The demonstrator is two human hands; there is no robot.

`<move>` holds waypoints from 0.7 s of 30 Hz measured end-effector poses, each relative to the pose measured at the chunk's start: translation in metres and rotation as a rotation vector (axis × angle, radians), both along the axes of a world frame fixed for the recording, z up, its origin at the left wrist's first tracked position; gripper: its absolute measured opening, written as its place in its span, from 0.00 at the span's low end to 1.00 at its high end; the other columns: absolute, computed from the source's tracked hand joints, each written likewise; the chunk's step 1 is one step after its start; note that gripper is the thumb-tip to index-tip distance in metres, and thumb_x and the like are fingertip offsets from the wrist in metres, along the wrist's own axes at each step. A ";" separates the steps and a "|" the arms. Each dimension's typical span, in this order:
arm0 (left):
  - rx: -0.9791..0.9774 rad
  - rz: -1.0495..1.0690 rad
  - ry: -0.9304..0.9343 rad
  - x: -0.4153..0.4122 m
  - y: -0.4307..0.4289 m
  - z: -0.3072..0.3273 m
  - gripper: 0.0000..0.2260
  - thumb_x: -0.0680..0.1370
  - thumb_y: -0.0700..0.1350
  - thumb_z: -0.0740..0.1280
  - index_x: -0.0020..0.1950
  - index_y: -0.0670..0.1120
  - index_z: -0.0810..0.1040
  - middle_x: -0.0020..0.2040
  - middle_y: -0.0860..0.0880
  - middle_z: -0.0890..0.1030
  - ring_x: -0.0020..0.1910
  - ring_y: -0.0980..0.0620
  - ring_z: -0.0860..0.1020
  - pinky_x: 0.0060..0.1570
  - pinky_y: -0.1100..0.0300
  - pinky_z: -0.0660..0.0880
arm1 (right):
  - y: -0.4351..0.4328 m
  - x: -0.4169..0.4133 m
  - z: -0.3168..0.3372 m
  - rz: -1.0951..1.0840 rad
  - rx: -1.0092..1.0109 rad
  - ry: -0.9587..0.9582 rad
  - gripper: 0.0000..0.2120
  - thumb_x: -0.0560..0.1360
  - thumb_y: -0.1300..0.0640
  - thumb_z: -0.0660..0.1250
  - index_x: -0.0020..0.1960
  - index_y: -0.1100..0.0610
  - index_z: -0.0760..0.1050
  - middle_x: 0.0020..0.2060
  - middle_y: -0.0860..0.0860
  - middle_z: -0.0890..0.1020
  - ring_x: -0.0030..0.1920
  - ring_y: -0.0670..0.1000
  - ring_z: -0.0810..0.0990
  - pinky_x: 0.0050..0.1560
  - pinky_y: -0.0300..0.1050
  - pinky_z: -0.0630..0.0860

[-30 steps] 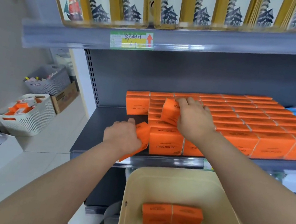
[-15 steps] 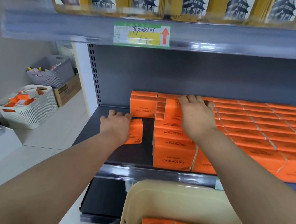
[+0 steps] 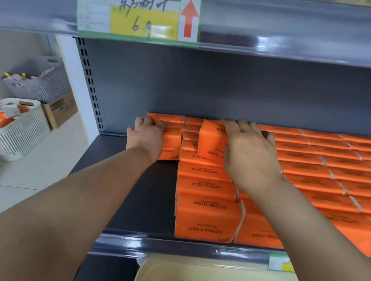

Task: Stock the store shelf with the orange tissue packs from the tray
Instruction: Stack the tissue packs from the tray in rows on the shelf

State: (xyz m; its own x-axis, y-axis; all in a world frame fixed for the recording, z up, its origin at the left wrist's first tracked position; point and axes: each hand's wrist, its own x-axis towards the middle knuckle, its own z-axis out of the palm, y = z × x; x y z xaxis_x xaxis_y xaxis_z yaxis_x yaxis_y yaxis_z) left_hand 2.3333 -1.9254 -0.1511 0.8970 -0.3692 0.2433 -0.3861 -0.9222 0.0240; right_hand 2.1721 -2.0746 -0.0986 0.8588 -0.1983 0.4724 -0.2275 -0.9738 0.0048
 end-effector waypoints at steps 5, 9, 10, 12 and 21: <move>-0.095 -0.046 -0.007 -0.002 0.002 -0.006 0.23 0.72 0.30 0.60 0.66 0.43 0.68 0.61 0.41 0.68 0.59 0.41 0.67 0.54 0.48 0.70 | 0.004 0.000 0.002 0.001 0.000 0.015 0.27 0.72 0.62 0.65 0.70 0.52 0.65 0.61 0.50 0.74 0.64 0.54 0.70 0.59 0.53 0.67; -0.173 -0.053 -0.052 -0.005 0.020 0.001 0.24 0.71 0.29 0.60 0.67 0.41 0.67 0.62 0.41 0.68 0.60 0.41 0.67 0.55 0.48 0.71 | 0.012 0.003 0.012 0.002 0.030 0.006 0.27 0.71 0.63 0.64 0.69 0.51 0.67 0.60 0.51 0.75 0.62 0.55 0.71 0.58 0.52 0.67; -0.195 -0.052 -0.056 -0.005 0.025 0.003 0.25 0.71 0.29 0.60 0.67 0.41 0.66 0.63 0.41 0.68 0.61 0.41 0.66 0.55 0.48 0.71 | 0.017 0.006 0.016 0.014 0.041 -0.009 0.27 0.71 0.63 0.64 0.69 0.51 0.67 0.60 0.51 0.75 0.62 0.55 0.71 0.58 0.52 0.67; -0.268 -0.053 -0.051 -0.005 0.038 0.008 0.24 0.73 0.31 0.61 0.68 0.42 0.66 0.63 0.42 0.69 0.61 0.41 0.66 0.57 0.48 0.71 | 0.028 0.018 0.024 0.061 0.080 -0.036 0.27 0.72 0.63 0.64 0.69 0.50 0.67 0.60 0.51 0.75 0.63 0.55 0.71 0.59 0.52 0.67; -0.523 -0.115 0.108 -0.015 0.092 0.018 0.30 0.71 0.37 0.64 0.72 0.43 0.61 0.67 0.44 0.68 0.67 0.45 0.67 0.63 0.51 0.68 | 0.098 0.087 -0.001 0.318 0.194 0.146 0.23 0.71 0.61 0.67 0.64 0.46 0.70 0.59 0.50 0.72 0.63 0.54 0.71 0.59 0.50 0.69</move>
